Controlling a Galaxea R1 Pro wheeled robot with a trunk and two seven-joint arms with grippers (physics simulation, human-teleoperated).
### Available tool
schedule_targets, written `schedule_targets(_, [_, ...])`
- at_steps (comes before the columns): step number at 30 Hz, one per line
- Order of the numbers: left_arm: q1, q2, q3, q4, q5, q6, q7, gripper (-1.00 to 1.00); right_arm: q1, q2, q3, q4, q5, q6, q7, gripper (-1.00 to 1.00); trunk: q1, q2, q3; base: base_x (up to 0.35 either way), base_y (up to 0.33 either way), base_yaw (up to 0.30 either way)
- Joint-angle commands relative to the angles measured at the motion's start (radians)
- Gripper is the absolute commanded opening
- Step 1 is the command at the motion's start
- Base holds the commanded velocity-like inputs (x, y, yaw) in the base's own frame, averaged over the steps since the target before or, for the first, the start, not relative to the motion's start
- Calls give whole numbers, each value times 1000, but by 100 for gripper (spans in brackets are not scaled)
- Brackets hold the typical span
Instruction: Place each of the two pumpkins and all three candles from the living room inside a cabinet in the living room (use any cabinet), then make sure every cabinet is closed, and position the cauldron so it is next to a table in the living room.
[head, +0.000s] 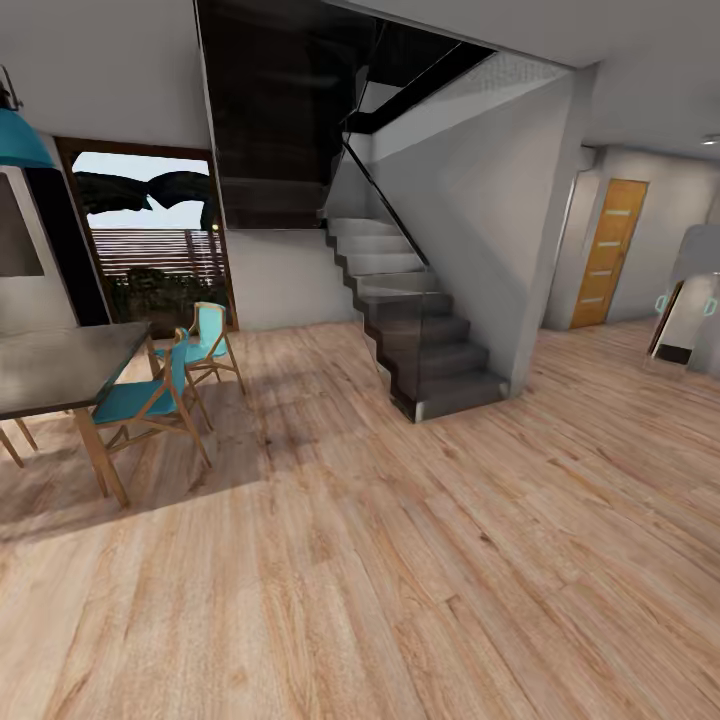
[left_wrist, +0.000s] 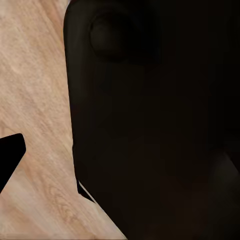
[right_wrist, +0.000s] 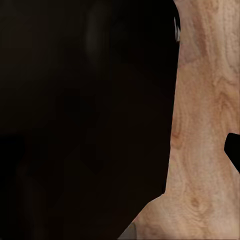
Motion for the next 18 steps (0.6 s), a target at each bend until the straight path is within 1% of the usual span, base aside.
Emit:
schedule_targets(1, [6, 6, -3, -6, -2, -6, -6, 100, -6, -1, -4, 2, -4, -6, 1, 100, 0, 0, -1, 108, 36, 0])
schedule_targets(2, [11, 11, -3, -11, -2, -11, -9, 100, -12, -1, -3, 2, -3, -11, 1, 100, 0, 0, -1, 181, 59, 0])
schedule_targets(6, [15, 11, -2, -28, -2, -11, -7, 100, -13, -1, -3, 2, -2, -4, -1, 100, 0, 0, -1, 231, 76, 0])
schedule_targets(11, [15, 9, -2, -35, -2, -15, -6, 100, -12, -2, -3, 2, -3, -3, -1, 100, 0, 0, -1, 303, 88, 4])
schedule_targets(14, [15, 9, -2, -35, -1, -15, -6, 100, -12, -2, -1, 2, -2, -3, -2, 100, 0, 0, -1, 320, 82, 135])
schedule_targets(18, [15, 9, -1, -35, -1, -17, -6, 100, -12, 0, 1, 2, 5, -3, -8, 100, 0, 0, -1, 266, 88, 218])
